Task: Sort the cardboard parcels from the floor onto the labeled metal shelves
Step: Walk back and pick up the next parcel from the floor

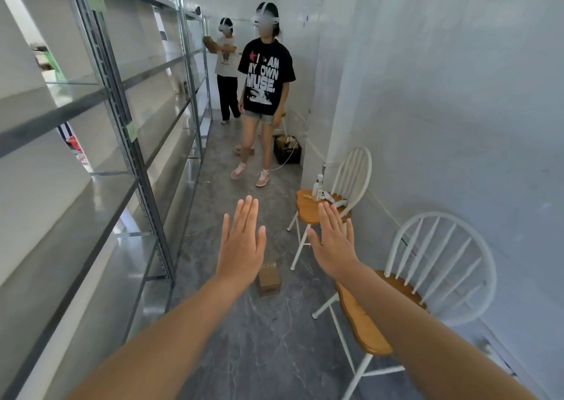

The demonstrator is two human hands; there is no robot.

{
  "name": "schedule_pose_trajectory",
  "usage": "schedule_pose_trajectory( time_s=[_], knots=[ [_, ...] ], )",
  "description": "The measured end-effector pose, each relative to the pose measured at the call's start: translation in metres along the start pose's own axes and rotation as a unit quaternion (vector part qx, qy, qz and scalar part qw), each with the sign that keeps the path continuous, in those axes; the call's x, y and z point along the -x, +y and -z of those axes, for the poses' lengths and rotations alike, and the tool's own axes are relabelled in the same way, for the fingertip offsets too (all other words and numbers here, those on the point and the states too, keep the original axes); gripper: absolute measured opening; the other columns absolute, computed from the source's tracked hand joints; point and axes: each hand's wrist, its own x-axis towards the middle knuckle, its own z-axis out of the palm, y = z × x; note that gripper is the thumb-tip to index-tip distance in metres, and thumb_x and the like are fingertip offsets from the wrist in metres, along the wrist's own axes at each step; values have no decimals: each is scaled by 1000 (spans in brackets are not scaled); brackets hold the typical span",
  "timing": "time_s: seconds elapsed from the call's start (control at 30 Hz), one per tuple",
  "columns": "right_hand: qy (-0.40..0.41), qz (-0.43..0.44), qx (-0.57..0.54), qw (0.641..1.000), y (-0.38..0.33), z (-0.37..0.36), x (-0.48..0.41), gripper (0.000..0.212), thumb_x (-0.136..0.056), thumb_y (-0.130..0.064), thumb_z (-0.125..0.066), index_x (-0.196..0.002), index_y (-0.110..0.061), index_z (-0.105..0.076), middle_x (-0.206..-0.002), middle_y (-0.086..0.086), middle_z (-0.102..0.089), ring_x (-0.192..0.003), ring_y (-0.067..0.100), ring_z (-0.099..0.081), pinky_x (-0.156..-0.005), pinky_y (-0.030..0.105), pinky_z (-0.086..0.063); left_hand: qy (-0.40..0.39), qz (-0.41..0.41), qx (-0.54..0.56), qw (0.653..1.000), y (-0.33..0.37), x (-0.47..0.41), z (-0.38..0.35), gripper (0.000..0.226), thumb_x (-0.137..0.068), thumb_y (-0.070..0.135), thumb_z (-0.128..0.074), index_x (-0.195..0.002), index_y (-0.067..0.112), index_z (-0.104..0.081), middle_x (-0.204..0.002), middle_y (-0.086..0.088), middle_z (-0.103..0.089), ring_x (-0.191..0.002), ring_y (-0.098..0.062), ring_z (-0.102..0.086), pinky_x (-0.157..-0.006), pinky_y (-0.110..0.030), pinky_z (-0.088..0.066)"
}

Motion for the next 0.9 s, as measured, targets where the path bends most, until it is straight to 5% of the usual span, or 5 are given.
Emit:
schedule_pose_trajectory(
  time_s=[0.9],
  knots=[
    [-28, 43, -32, 998, 95, -45, -266, 62, -106, -43, -18, -159, -18, 2, -168, -4, 5, -153, 13, 13, -121, 44, 10, -12, 24, -22, 999, -17, -227, -145, 57, -108, 30, -26, -161, 19, -6, -168, 9, 1, -152, -3, 12, -125, -33, 10]
  ],
)
